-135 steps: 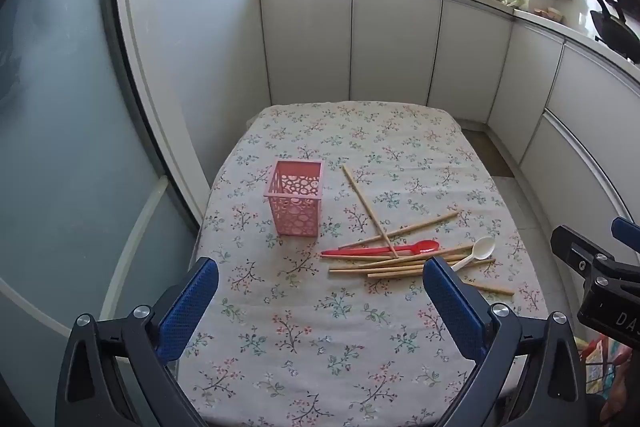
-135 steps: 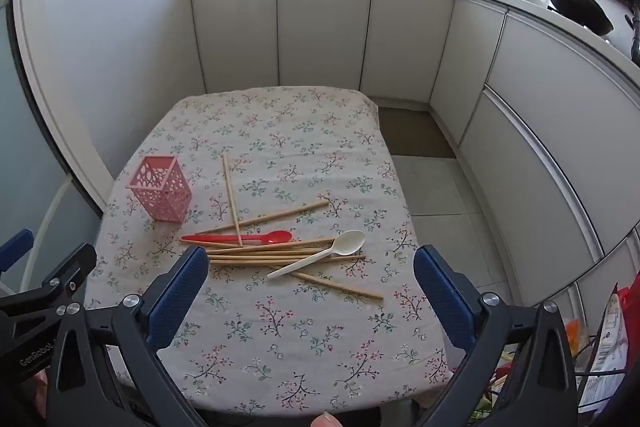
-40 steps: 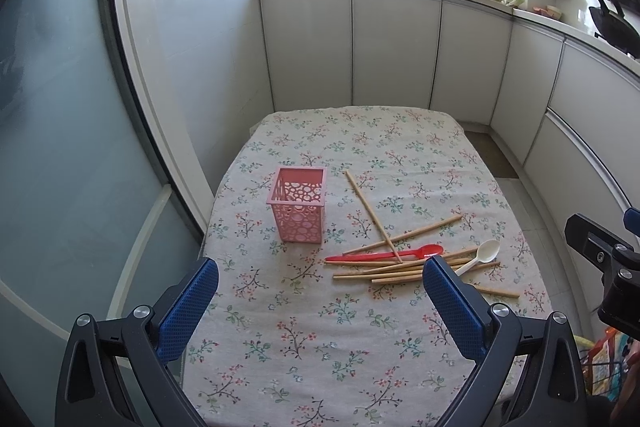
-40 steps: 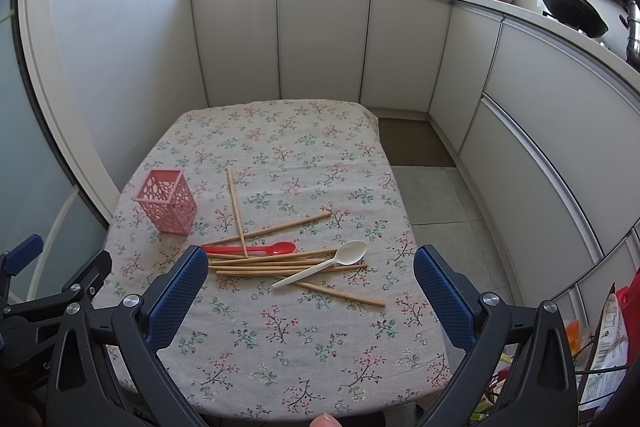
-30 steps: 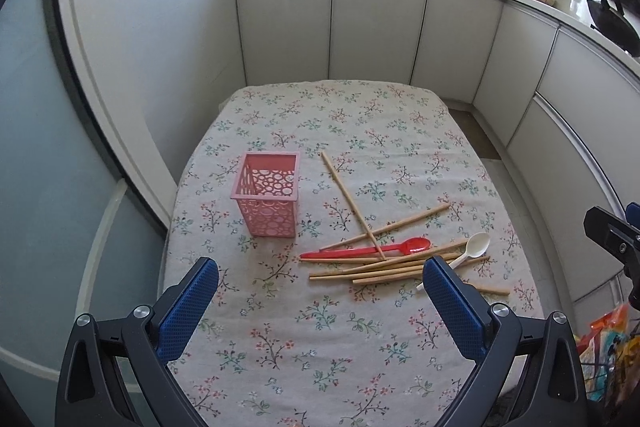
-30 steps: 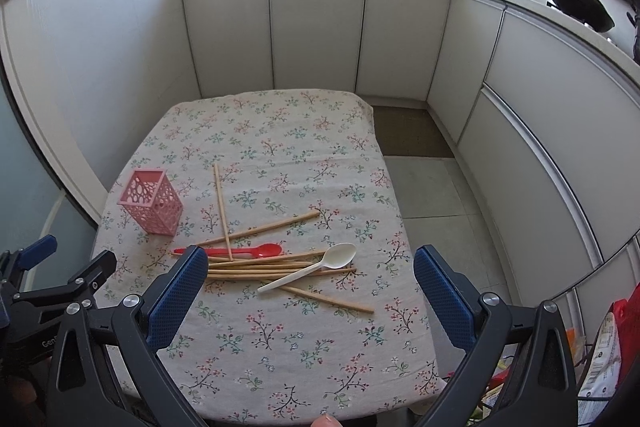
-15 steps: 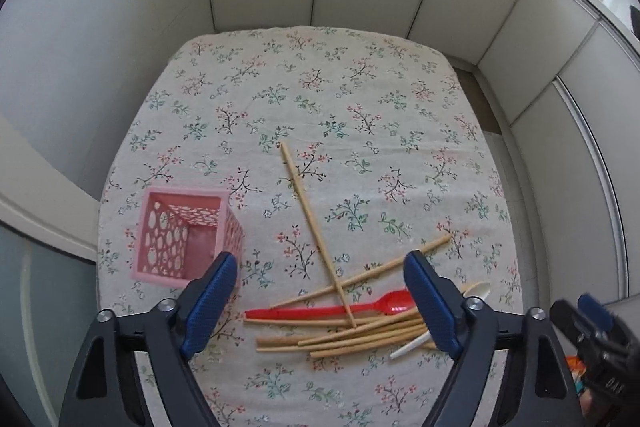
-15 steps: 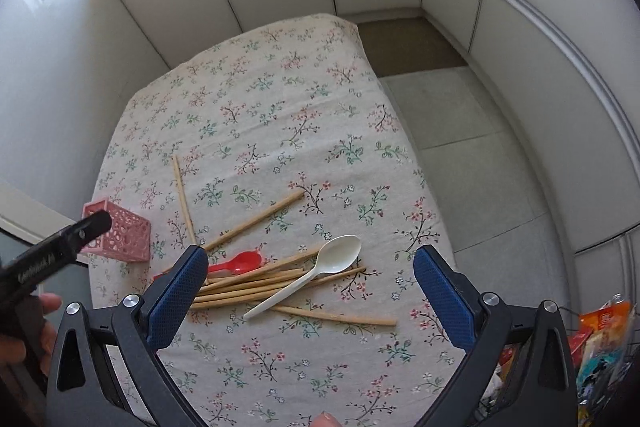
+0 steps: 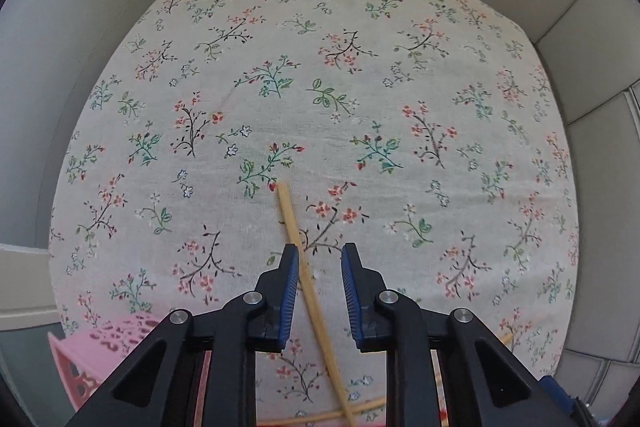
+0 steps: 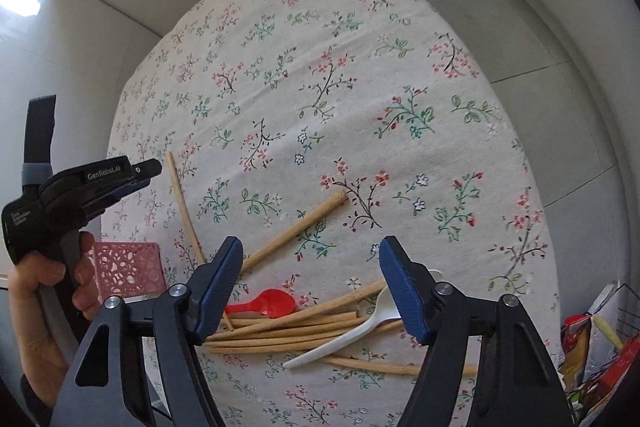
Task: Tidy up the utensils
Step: 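Grasp a wooden chopstick with the left gripper while the right gripper grasps another chopstick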
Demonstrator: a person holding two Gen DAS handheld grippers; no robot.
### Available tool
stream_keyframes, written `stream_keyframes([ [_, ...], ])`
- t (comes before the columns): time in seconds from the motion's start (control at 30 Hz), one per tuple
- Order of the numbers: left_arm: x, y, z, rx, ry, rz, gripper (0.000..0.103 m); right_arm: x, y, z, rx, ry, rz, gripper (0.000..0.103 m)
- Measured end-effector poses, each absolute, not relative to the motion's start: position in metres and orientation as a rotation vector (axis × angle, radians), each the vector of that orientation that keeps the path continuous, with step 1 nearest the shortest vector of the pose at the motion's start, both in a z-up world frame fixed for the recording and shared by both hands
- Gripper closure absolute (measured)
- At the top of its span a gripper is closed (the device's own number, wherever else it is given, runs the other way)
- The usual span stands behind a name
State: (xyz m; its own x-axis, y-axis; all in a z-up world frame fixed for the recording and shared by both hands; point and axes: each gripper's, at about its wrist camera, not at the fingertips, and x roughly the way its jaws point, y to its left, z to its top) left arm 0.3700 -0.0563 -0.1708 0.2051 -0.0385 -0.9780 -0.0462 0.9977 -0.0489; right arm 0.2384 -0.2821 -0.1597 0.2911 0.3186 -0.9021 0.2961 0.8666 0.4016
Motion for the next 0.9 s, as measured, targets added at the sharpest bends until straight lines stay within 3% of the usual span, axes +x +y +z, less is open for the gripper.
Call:
stream_keyframes([
  [0.13,0.388,-0.053,-0.198,-0.067,1.401,0.046,0.081,0.256,-0.273,-0.184,0.59,1.346,0.001,0.048],
  [0.3,0.398,-0.049,-0.215,-0.056,1.406,0.058,0.084,0.271,-0.263,-0.202,0.603,1.377,-0.035,0.055],
  [0.5,0.4,-0.053,-0.222,-0.014,1.387,0.045,0.094,0.279,-0.249,-0.208,0.568,1.366,-0.096,0.065],
  [0.63,0.398,-0.056,-0.22,0.0,1.373,0.034,0.096,0.282,-0.244,-0.208,0.525,1.359,-0.141,0.082],
  [0.9,0.374,-0.056,-0.208,0.028,1.326,0.008,0.096,0.281,-0.258,-0.21,0.62,1.324,-0.101,0.089],
])
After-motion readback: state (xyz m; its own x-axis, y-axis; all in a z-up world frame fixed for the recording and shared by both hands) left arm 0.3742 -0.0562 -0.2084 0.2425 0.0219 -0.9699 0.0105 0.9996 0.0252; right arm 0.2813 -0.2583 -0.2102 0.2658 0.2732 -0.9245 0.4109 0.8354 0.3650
